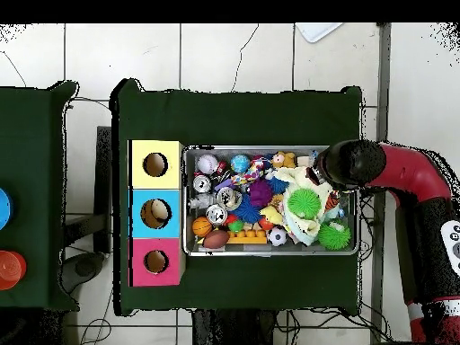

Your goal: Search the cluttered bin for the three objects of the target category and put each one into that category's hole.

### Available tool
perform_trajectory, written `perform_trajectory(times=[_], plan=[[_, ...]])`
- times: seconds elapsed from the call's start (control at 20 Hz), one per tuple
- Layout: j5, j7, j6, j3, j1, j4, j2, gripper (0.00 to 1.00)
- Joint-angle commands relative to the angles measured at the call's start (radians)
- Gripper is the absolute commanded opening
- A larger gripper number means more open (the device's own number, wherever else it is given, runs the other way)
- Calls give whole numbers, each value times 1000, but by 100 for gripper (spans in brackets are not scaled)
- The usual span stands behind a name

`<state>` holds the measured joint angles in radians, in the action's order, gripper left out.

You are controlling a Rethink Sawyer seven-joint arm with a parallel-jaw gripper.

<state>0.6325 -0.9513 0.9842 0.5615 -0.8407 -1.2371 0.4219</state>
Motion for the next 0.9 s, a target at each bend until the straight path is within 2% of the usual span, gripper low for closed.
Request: perform_trajectory(times=[0.05,0.4,0.9], plan=[[84,183,-74,8,3,15,-81,100],[41,220,-52,56,-6,-11,-28,100],[27,214,-21,59,-5,-26,14,100]])
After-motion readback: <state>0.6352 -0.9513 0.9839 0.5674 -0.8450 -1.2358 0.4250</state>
